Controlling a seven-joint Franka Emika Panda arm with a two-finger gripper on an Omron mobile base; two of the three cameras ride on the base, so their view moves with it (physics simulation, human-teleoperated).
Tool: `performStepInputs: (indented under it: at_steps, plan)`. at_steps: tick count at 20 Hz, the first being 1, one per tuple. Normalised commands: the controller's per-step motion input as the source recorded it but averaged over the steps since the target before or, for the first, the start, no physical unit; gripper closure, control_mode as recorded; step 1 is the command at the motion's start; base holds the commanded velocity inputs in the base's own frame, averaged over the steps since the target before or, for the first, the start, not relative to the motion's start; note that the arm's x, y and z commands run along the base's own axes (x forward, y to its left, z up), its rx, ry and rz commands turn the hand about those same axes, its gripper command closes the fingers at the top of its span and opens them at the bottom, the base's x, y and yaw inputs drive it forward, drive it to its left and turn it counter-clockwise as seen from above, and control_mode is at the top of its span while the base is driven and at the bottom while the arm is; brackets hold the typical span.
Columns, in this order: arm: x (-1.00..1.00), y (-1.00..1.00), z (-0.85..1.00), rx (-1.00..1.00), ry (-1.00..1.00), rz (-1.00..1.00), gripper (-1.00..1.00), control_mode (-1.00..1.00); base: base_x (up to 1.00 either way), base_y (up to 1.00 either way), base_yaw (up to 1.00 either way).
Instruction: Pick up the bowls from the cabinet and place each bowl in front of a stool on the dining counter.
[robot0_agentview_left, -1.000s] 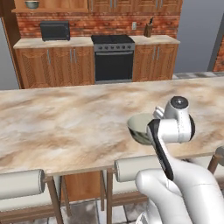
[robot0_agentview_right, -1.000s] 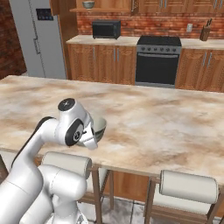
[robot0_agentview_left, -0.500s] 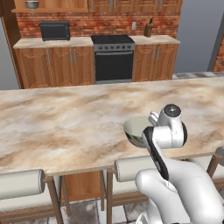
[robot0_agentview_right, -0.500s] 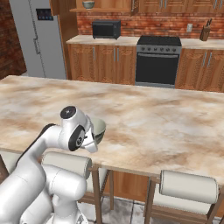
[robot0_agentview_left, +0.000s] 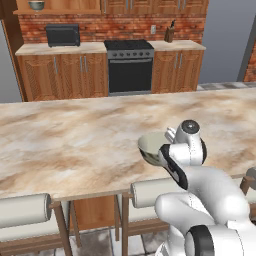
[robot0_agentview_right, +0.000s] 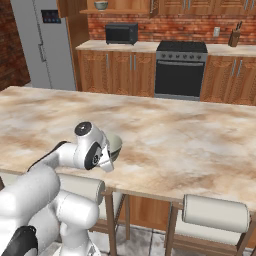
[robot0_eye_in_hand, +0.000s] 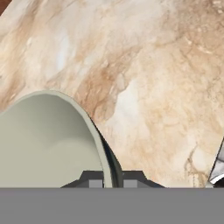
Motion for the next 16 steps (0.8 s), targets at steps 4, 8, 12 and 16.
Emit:
performStepInputs:
  at_steps: [4,8,12,16]
  plan:
    - [0.24,0.0,-0.22,0.01,0.02,0.0,1.0,-1.0,0.0,0.0,0.0]
    - [0.17,0.02,-0.27,0.0,0.03,0.0,1.0,-1.0,0.0,0.0,0.0]
    - [0.19,0.0,-0.24,0.0,0.02,0.0,1.0,-1.0,0.0,0.0,0.0]
    - [0.21,0.0,-0.2,0.0,0.01,0.0,1.0,-1.0,0.0,0.0,0.0]
